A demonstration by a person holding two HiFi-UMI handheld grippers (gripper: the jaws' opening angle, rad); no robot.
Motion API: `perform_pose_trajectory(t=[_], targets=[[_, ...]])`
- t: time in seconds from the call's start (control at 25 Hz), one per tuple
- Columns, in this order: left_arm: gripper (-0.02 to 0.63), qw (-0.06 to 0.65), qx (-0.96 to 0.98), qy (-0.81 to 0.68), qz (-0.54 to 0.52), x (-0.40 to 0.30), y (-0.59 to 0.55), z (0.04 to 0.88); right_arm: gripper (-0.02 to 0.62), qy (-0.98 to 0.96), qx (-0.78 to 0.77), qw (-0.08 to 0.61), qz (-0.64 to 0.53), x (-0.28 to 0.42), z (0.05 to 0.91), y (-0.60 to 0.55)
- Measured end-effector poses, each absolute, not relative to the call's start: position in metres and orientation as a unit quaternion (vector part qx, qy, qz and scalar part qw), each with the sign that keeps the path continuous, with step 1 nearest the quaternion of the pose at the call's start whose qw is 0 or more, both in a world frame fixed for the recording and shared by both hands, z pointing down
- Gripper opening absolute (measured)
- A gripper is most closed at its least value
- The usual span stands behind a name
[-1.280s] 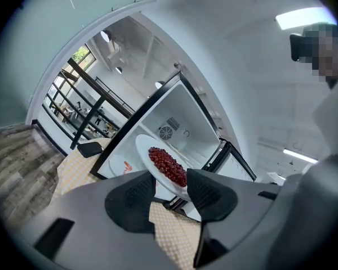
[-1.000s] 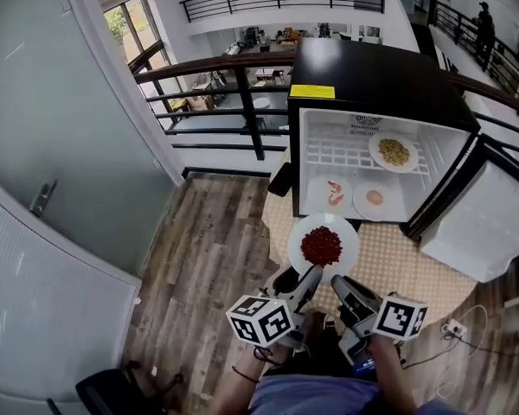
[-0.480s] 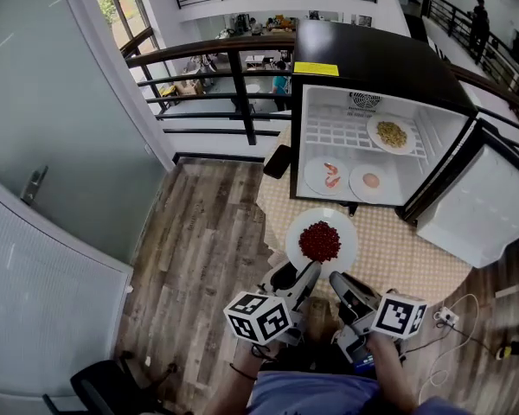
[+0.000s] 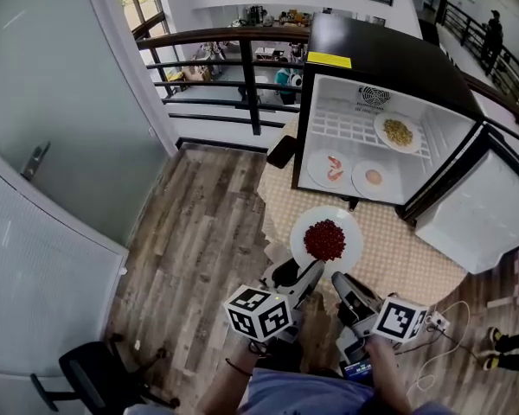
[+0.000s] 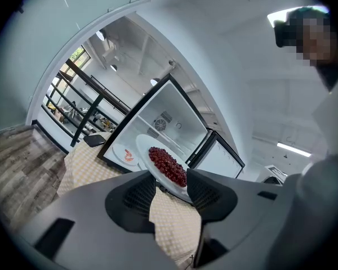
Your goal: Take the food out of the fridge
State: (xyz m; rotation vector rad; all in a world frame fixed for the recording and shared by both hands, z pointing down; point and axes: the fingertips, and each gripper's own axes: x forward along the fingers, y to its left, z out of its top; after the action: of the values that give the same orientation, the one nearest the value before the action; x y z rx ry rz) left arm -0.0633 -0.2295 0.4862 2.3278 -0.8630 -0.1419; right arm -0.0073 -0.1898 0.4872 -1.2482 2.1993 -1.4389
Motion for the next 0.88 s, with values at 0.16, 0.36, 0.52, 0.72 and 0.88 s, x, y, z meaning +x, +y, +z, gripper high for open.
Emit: perform_pose_trajectory(t=[0.16,0.36,0.52,0.72,0.88], targets=[[0.181,0.324,0.885,-0.331,-0.052,-0.052,-0.212,0.488,0.066,0.753,-0.421,0.119,-0.491,0.003,0.487,-0.173],[0.181,0.331,0.879,-0.338,-0.058,-0.033,-0.182,0.485,0.066,0.756,-0.421,0.115,-0.489,0.025,0.483,-0.144],[0.181,0.324,0.878,-0.347,-0.061,-0.022,-0.161,0.478,0.066,0.762,-0.417,0.115,-0.483,0.037,0.477,-0.123],[0.181,0.325,0.873,-0.359,-0.066,-0.012,-0.13,0.476,0.066,0.771,-0.403,0.117,-0.478,0.048,0.473,-0.094],[0.181,0.325,0.868,-0.368,-0.071,-0.006,-0.103,0.477,0.066,0.779,-0.395,0.113,-0.474,0.055,0.472,-0.069]])
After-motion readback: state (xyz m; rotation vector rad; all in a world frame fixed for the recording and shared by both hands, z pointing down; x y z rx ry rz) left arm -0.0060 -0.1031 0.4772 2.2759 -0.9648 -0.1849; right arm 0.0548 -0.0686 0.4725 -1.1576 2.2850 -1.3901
